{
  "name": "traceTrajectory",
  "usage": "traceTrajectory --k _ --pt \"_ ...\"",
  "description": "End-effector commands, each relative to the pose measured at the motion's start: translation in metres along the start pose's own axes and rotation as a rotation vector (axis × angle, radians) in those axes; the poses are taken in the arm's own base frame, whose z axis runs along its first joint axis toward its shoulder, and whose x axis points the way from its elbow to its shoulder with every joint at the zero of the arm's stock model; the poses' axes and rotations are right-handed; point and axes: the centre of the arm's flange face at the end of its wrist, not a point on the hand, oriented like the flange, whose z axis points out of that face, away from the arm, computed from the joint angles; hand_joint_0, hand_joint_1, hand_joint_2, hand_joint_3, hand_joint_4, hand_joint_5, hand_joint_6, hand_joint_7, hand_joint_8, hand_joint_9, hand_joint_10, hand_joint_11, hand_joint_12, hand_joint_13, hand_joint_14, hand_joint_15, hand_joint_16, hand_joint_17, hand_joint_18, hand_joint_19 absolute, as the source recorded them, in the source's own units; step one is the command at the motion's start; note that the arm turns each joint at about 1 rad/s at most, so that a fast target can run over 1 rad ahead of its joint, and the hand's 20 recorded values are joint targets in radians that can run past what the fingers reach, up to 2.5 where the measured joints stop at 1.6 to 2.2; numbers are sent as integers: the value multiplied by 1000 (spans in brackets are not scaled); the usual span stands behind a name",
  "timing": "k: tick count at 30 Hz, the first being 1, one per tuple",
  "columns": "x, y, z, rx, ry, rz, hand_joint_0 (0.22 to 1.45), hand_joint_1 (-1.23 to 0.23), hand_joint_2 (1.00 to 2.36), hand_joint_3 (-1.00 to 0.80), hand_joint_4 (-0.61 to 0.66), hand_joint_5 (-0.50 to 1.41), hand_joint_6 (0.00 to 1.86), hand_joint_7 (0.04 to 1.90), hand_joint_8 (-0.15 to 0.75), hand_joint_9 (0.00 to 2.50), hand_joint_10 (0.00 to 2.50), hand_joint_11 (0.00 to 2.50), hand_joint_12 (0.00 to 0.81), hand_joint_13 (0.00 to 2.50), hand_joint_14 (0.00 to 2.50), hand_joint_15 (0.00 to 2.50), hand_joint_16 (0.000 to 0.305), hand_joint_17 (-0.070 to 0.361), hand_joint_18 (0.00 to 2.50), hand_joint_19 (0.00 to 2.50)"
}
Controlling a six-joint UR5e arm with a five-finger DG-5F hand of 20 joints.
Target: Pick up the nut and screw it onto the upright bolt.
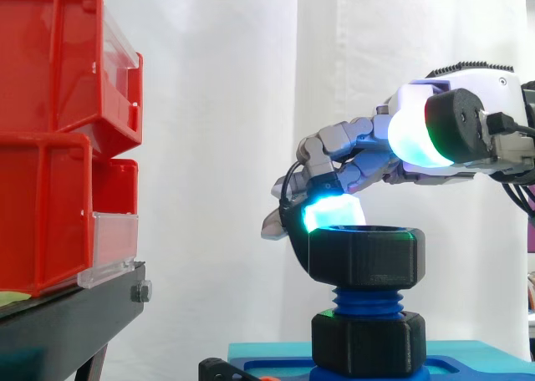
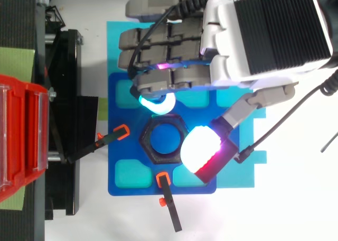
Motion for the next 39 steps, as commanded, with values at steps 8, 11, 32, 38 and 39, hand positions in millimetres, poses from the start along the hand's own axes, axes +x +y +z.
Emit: traceTrajectory --k 8,11,32,38,39 --pt "-9 -20 -10 -8 -15 -8 509 -77 1000 -500 258 -86 504 1141 272 624 0 0 266 478 0 0 28 62 218 0" --pt "-17 -23 -10 -15 -24 -12 504 -72 1000 -500 265 -95 505 1115 270 609 0 0 274 471 0 0 29 64 214 0" --pt "-12 10 9 -60 -30 -5 494 -51 1000 -500 211 -127 502 711 241 570 0 0 283 437 0 0 31 70 199 0" --pt "-8 20 13 -57 -25 -2 494 -40 1000 -500 217 -121 503 780 243 563 0 0 285 433 0 0 32 71 198 0" --pt "-8 20 13 -57 -23 -2 495 -39 1000 -500 224 -117 503 802 245 566 0 0 285 433 0 0 31 71 197 0"
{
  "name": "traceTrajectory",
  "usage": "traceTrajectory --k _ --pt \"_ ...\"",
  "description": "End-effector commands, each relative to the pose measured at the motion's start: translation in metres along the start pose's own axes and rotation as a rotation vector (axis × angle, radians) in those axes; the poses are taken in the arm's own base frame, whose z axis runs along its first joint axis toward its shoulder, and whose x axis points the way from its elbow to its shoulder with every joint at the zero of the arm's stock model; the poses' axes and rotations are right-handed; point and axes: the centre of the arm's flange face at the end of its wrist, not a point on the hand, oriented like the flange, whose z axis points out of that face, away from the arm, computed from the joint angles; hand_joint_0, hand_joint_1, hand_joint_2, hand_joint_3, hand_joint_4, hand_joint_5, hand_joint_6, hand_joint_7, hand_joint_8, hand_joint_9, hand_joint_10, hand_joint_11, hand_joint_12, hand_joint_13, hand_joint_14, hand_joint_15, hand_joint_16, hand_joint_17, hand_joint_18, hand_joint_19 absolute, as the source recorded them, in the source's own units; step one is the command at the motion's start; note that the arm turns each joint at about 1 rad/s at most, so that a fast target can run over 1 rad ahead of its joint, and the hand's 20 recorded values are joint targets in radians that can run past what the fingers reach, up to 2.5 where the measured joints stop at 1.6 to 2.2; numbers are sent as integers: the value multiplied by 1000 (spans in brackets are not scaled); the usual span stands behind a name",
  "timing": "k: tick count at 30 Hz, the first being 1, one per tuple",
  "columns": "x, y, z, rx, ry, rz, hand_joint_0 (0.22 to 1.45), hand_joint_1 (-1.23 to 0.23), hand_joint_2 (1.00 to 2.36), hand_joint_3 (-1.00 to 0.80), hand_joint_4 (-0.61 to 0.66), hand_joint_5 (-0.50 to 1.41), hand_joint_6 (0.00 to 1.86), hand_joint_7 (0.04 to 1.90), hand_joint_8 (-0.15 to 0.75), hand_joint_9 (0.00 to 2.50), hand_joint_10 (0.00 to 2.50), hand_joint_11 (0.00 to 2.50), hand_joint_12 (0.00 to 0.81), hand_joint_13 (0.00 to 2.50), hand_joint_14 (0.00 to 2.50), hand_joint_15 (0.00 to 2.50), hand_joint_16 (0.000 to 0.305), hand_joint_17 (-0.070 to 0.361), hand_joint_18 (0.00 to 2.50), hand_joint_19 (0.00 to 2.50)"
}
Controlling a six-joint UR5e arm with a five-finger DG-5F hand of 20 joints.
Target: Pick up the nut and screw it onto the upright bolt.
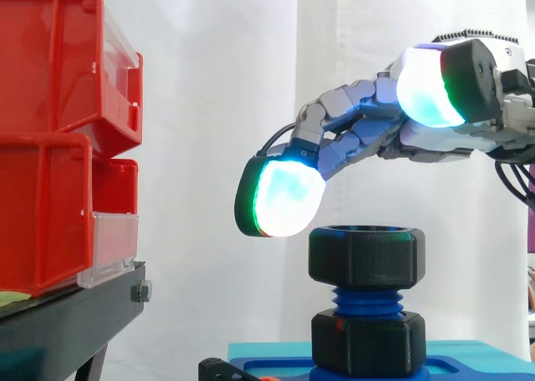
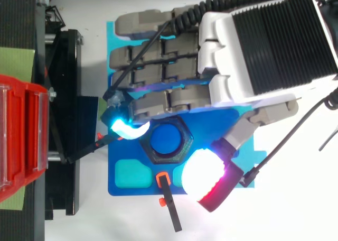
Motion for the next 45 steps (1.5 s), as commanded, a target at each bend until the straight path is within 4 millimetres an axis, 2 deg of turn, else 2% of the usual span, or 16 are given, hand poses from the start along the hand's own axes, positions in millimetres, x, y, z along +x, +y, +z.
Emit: traceTrajectory --k 1,11,16,29,34,36,42,45 --pt "3 5 3 -2 6 3 495 -39 1000 -500 222 -116 503 810 248 569 0 0 284 433 0 0 31 70 195 0" --pt "5 13 5 -12 16 6 499 -43 1000 -500 260 -98 504 942 258 588 0 0 272 443 0 0 29 66 191 0" --pt "5 13 5 -11 19 7 504 -53 1000 -500 269 -81 504 1094 263 604 0 0 264 455 0 0 27 62 201 0" --pt "1 -5 -5 7 19 5 507 -75 1000 -500 221 -53 503 1348 278 631 0 0 252 486 0 0 25 57 227 0" --pt "0 -14 -12 12 25 2 512 -97 1000 -500 210 -31 507 1568 287 715 0 0 244 519 0 0 24 53 261 0" --pt "0 -16 -14 19 36 -1 512 -104 1000 -500 218 -31 529 1543 286 723 0 0 241 536 0 0 23 53 272 0" --pt "2 -23 -20 33 55 -15 518 -129 1000 -500 190 -29 632 1315 294 783 0 0 229 568 0 0 22 49 316 0" --pt "0 -29 -26 44 65 -12 519 -132 1000 -500 190 -26 638 1306 295 791 0 0 227 577 0 0 21 48 325 0"
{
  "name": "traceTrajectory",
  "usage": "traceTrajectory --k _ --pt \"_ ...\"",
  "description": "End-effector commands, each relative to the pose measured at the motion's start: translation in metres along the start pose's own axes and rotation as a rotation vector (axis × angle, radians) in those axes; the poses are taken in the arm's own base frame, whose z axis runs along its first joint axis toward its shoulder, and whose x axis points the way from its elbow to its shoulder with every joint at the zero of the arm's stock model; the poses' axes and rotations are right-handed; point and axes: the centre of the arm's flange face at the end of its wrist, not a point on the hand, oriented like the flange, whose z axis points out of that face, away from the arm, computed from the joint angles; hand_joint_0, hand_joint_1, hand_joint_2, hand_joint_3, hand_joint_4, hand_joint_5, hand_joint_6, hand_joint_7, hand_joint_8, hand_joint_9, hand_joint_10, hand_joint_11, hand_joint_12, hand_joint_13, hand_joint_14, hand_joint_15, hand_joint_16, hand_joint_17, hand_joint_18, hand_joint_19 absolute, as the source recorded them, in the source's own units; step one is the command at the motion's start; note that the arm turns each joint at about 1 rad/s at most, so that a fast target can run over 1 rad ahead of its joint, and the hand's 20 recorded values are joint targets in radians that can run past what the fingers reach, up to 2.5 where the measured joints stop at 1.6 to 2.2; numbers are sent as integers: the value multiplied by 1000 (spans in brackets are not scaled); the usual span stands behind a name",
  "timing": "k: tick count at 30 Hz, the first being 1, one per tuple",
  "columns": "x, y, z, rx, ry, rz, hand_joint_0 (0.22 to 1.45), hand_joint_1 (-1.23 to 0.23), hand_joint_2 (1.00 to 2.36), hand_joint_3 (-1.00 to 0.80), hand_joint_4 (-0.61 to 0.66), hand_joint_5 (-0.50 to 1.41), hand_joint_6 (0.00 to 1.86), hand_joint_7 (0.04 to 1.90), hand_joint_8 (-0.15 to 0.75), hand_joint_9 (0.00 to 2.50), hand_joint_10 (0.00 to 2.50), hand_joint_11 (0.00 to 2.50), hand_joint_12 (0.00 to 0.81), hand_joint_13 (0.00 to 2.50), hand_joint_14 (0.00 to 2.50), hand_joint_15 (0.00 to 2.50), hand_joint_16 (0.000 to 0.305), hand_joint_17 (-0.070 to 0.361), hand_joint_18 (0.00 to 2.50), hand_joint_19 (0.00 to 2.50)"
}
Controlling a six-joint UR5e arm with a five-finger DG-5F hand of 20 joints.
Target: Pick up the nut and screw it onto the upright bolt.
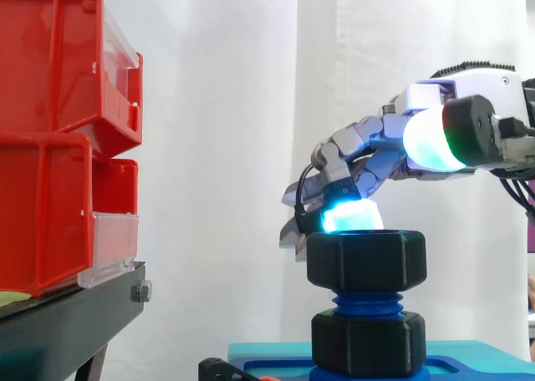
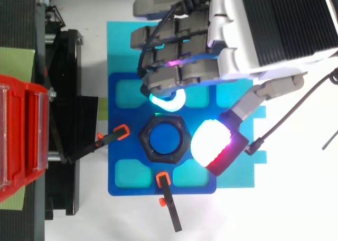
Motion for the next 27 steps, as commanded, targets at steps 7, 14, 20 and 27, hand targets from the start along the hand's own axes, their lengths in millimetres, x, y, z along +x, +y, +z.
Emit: traceTrajectory --k 7,14,20,27 --pt "-2 -13 -9 -2 2 -5 513 -154 1000 -500 215 -32 546 1508 293 806 0 0 256 517 0 0 25 56 248 0" --pt "-22 -17 -5 1 -36 -63 480 -132 1000 -500 275 -112 504 1100 280 637 0 0 300 472 0 0 32 72 215 0" --pt "-27 -11 0 -5 -38 -65 471 -113 1000 -500 221 -143 503 807 266 537 0 0 310 418 0 0 35 79 175 0" --pt "-23 7 14 -14 -65 -94 448 -100 1000 -500 184 -172 502 696 249 418 0 0 330 335 0 0 40 90 107 0"
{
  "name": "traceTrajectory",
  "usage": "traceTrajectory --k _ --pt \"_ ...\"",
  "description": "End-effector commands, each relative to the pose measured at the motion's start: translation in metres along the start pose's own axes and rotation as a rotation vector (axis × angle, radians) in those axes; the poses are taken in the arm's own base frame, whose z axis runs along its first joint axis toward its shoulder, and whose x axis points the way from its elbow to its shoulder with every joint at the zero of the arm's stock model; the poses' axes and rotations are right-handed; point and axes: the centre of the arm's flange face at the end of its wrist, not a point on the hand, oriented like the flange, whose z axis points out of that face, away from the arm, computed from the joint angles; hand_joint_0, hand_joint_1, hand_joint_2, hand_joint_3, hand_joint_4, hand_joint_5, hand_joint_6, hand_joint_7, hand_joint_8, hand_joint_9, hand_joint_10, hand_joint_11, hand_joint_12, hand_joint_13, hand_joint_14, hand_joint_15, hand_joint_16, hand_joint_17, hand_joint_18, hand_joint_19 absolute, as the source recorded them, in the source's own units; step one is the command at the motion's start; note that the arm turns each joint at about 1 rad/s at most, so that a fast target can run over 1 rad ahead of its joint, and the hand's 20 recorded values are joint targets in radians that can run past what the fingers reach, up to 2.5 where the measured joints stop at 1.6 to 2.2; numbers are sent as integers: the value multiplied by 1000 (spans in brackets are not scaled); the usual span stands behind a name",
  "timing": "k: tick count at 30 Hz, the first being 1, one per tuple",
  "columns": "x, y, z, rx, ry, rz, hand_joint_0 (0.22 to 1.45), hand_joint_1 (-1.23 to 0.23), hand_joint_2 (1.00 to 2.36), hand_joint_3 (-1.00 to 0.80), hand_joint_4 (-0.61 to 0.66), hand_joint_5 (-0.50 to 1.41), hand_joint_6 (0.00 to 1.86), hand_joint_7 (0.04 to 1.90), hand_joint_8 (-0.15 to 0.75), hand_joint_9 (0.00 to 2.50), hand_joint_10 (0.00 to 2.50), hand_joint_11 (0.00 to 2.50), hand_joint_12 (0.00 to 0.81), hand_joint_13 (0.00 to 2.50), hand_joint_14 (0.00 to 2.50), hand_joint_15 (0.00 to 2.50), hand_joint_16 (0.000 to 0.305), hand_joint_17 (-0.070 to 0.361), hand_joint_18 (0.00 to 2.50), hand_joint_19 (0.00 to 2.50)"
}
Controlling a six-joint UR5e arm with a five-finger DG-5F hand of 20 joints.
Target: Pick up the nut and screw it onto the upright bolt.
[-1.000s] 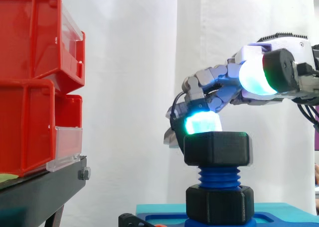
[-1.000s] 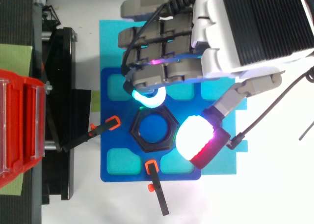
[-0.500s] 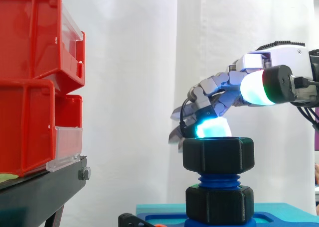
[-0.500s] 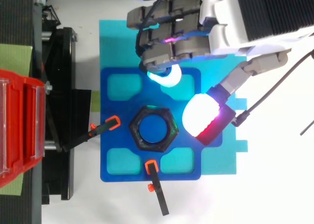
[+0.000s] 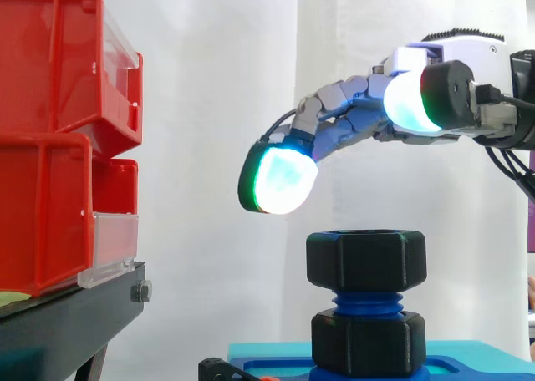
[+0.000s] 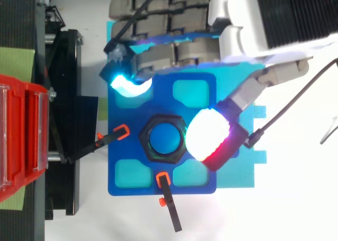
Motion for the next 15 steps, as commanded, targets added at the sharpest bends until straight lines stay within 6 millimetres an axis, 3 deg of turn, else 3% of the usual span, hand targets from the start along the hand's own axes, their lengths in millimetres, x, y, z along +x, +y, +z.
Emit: traceTrajectory --k 1,15 --pt "3 15 10 5 -9 -23 447 -99 1000 -500 187 -172 502 695 249 416 0 0 331 335 0 0 40 90 106 0" --pt "11 51 31 35 2 -10 455 -103 1000 -500 205 -163 502 741 256 422 0 0 334 338 0 0 40 90 108 0"
